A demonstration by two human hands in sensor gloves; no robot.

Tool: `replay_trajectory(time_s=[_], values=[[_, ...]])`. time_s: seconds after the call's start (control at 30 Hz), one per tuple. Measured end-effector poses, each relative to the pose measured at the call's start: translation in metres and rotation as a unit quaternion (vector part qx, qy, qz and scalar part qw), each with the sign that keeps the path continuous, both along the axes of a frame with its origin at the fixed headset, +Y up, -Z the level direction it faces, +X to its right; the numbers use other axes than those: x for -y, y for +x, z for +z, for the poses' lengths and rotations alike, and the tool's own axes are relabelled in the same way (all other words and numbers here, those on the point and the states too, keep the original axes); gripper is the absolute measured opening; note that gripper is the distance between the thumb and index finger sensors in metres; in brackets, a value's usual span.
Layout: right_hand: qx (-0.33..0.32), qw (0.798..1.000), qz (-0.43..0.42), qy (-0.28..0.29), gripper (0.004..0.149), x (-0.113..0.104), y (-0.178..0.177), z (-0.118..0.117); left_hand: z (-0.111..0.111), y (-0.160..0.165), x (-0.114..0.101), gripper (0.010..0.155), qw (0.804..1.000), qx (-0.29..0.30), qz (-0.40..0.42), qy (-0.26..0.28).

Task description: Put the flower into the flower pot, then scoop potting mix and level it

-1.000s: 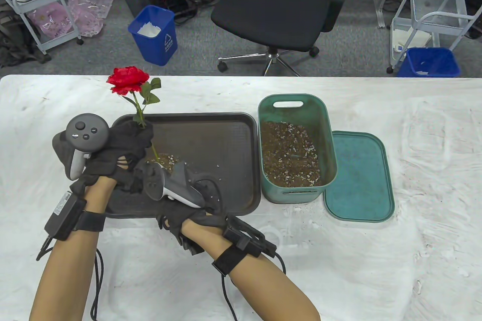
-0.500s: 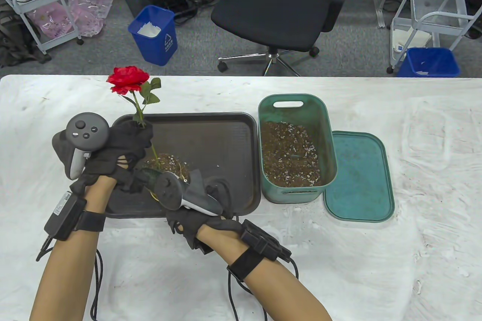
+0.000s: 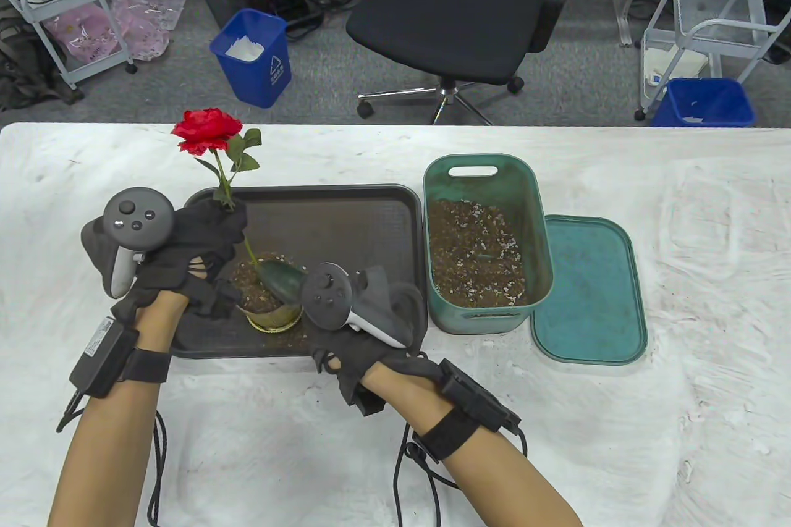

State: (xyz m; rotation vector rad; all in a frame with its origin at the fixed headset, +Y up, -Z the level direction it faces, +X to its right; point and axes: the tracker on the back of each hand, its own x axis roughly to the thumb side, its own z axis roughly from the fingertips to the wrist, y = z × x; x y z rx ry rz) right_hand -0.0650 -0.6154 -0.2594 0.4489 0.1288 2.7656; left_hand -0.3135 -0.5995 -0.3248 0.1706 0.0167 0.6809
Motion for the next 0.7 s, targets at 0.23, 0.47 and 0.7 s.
replay_trajectory(time_s=[0.23,0.47,0.7], values=[[-0.078,0.996,0.039,0.031,0.054,0.01,-0.024,-0.033,0.014,0.006,-0.008,0.041,0.999,0.043,-0.017,0.009],[-0.106,0.991,0.051,-0.064,0.051,0.019,-0.029,-0.054,0.019,-0.001,-0.01,0.041,0.998,0.055,-0.01,-0.001],[-0.082,0.982,0.122,-0.122,0.049,0.019,-0.047,-0.055,0.024,-0.003,-0.008,0.041,0.999,0.041,-0.005,0.004]])
